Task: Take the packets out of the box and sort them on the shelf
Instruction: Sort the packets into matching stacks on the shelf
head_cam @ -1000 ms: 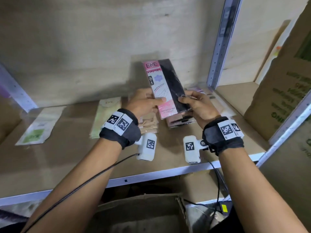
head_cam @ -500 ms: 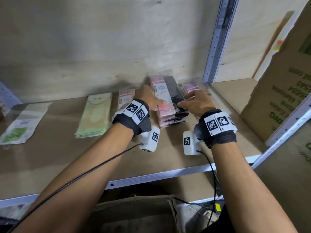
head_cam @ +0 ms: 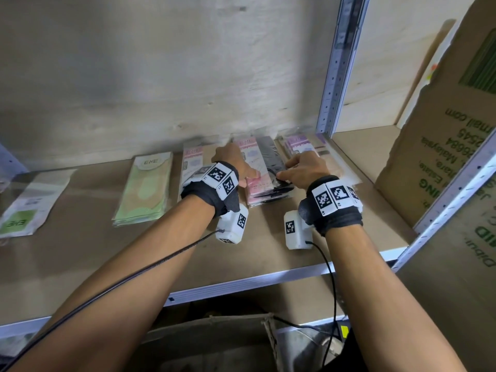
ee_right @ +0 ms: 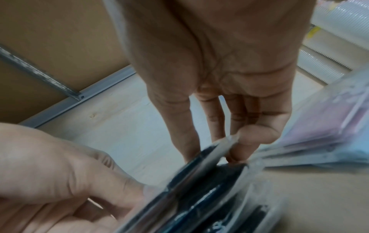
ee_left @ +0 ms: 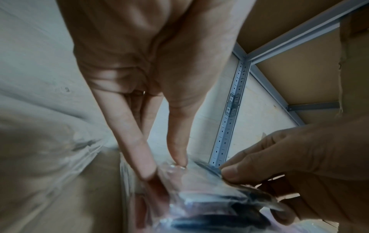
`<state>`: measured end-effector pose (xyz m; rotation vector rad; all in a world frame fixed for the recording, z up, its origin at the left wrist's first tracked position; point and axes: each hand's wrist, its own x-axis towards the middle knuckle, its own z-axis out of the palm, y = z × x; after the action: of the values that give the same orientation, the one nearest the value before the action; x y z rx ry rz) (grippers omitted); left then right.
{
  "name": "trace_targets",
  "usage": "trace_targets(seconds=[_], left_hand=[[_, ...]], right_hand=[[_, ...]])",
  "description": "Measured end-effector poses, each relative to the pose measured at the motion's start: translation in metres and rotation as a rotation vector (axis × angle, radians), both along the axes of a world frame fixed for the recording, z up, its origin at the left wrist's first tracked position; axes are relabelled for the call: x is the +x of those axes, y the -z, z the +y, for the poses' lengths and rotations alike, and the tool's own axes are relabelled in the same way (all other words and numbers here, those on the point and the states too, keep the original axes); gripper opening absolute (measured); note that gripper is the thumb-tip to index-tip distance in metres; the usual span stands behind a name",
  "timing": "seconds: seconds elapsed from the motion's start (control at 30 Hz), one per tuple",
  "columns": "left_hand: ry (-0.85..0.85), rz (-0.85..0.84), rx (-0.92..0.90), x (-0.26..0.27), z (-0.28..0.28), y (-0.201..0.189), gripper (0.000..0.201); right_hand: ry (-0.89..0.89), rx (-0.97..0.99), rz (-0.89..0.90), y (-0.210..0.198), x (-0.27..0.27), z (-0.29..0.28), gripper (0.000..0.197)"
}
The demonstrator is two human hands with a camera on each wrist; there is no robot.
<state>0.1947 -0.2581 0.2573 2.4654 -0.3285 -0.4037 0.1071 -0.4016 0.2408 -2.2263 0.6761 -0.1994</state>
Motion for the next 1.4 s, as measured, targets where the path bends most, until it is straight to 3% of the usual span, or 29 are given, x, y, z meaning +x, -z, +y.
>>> trace_targets(seconds=[0.27,0.4,0.57,0.7,0.8,0.9,1.1,1.2,1.3,1.4], left_hand=[[-0.021,0.024,-0.021,-0.006,-0.002,-0.003,0.056],[-0.016,-0.099,-0.003,-0.005,0.012,-0.017,0.047],[-0.005,-0.271,-0.126,-0.001,0.064,-0.029,0.024],[-0.116,-0.277,-0.304,0.009,0.127,-0.022,0.005],[-0.197,-0.266,-0.41,0.011,0.18,-0.014,0.009],[-0.304,-0.288,-0.478,0.019,0.234,-0.006,0.027],[-0.523,-0.307,-0.473,0.044,0.331,0.008,0.007],[-0.567,-0.229,-0.384,0.058,0.38,0.019,0.003],[-0.645,-0.186,-0.337,0.063,0.422,0.032,0.014],[-0.636,-0.134,-0.318,0.061,0.441,0.043,0.043]], right_hand=[[-0.01,0.01,-0.016,0.003,-0.003,-0.004,0.031],[-0.004,-0.031,-0.062,0.001,-0.007,-0.004,0.038],[0.055,-0.12,-0.133,-0.004,-0.011,0.007,0.024],[-0.003,-0.109,-0.277,-0.01,-0.021,0.031,0.012],[-0.143,0.01,-0.306,-0.013,-0.027,0.064,0.007],[-0.317,0.176,-0.287,-0.013,-0.024,0.107,0.011],[-0.596,0.259,-0.224,-0.008,0.01,0.209,0.013],[-0.688,0.266,-0.176,-0.008,0.041,0.258,0.013],[-0.708,0.284,-0.104,-0.003,0.073,0.3,0.017],[-0.716,0.35,-0.004,0.007,0.102,0.34,0.021]])
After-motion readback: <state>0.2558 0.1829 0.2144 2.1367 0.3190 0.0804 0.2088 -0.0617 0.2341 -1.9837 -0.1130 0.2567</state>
